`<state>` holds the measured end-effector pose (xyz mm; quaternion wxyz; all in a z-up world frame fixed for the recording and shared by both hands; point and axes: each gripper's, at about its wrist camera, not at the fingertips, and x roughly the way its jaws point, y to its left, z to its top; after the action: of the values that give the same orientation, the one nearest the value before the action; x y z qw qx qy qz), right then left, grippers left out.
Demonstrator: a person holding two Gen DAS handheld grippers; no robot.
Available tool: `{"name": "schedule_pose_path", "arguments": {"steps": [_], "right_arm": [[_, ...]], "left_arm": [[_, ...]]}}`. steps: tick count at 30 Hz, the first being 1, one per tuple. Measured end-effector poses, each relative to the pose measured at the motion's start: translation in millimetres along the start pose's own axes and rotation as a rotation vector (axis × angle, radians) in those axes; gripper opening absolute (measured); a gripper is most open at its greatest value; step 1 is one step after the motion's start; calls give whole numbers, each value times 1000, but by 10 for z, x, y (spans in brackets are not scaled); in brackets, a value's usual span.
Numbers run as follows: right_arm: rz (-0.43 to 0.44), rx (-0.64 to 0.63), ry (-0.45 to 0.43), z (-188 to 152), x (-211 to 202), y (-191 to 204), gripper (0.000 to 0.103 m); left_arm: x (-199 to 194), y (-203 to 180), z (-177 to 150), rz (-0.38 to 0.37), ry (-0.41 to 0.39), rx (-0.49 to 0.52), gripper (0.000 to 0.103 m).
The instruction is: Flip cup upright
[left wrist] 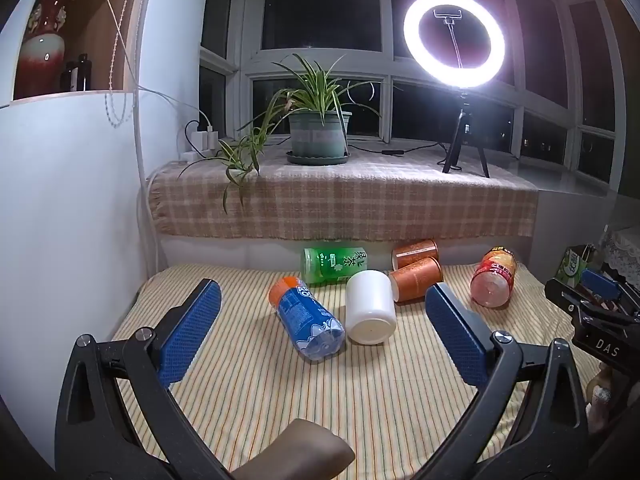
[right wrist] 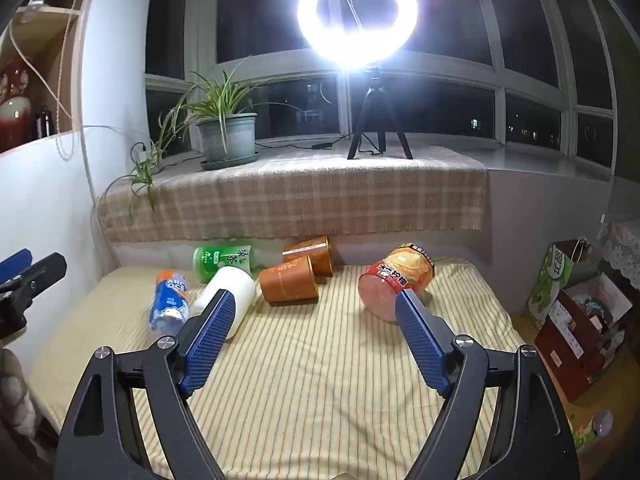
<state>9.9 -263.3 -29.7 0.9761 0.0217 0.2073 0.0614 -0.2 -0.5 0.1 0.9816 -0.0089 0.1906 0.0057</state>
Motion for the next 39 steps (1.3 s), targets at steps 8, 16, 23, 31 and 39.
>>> {"name": "schedule_pose_path", "arguments": {"steps": [8, 16, 23, 31, 39], "right_arm": [[-3, -8, -2, -15, 2, 0, 82], [2, 1, -11, -1, -20, 17, 82], [4, 4, -14, 6, -16, 20, 82], [5, 2, -12, 12, -8, 31, 82], [6, 5, -11, 9, -5, 20, 82]], "left_arm": [[5, -17, 11, 13, 1, -6, 103], [0, 76, 11, 12, 4, -30, 103], [-9, 92, 25, 11, 4, -31, 103], [-8, 83, 19, 13, 3, -32, 103], [-10, 81, 17, 12, 3, -31, 103]]}}
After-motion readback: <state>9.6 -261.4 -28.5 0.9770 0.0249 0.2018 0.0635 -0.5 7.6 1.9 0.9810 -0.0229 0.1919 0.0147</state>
